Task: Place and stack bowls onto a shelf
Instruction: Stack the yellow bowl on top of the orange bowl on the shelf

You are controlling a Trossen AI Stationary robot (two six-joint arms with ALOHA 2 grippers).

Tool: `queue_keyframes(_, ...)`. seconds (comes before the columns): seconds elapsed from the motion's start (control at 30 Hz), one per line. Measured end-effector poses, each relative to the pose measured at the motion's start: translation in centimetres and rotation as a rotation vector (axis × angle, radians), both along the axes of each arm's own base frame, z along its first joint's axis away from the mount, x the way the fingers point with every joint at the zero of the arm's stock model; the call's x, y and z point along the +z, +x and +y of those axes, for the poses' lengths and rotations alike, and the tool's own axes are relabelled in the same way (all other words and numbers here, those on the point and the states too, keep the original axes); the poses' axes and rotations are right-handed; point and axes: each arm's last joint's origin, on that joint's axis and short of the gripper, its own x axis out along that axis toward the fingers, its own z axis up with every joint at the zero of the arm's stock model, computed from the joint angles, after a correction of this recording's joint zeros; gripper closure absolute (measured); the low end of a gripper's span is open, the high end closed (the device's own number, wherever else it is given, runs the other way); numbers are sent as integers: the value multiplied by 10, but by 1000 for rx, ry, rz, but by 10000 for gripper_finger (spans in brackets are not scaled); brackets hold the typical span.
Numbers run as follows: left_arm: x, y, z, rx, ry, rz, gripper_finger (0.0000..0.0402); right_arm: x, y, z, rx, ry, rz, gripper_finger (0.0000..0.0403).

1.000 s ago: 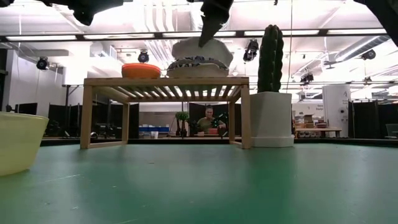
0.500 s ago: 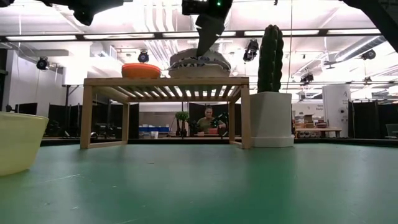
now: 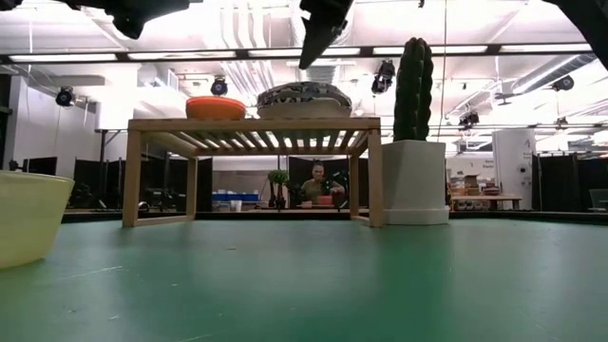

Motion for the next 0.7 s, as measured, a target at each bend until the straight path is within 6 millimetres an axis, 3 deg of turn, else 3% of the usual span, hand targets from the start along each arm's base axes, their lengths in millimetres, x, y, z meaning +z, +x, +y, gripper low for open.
queue_keyframes(0.37,-4,9,-2,1,-43,19,326,22,-26,60,145,137,-48,297)
queue_keyframes(0.53,-10,18,-3,-4,-116,41,326,16,-47,97,206,173,-80,309)
queue_keyframes(0.7,-18,29,-8,-88,-226,80,326,-6,-67,131,298,196,-142,324)
